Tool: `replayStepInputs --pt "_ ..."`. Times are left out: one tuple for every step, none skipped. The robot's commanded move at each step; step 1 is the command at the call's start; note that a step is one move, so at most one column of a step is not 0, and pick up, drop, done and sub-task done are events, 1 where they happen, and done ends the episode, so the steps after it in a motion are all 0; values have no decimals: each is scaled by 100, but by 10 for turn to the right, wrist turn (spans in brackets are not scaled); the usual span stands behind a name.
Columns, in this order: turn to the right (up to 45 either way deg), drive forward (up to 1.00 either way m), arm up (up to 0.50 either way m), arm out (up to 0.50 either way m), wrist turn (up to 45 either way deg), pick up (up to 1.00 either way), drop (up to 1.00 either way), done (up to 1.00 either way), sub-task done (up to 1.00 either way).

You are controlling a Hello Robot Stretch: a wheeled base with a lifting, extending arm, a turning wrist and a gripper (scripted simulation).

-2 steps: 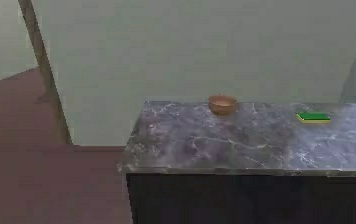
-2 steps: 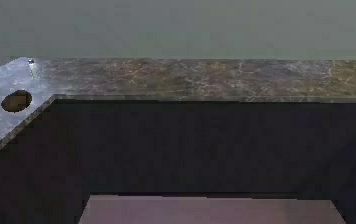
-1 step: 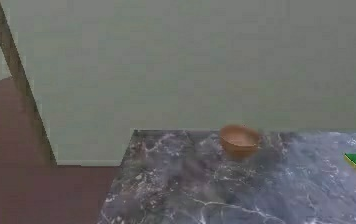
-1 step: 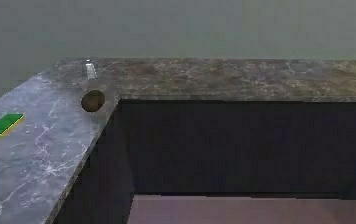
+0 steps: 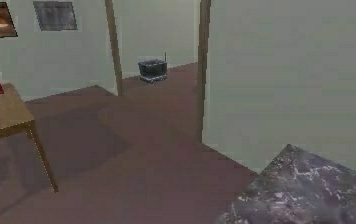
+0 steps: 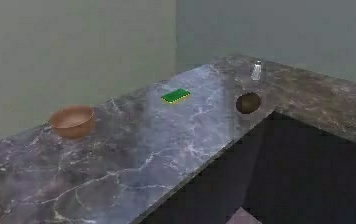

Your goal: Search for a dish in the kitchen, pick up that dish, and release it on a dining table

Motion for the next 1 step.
replayStepInputs --pt "-240 0 0 0 0 0 0 0 0"
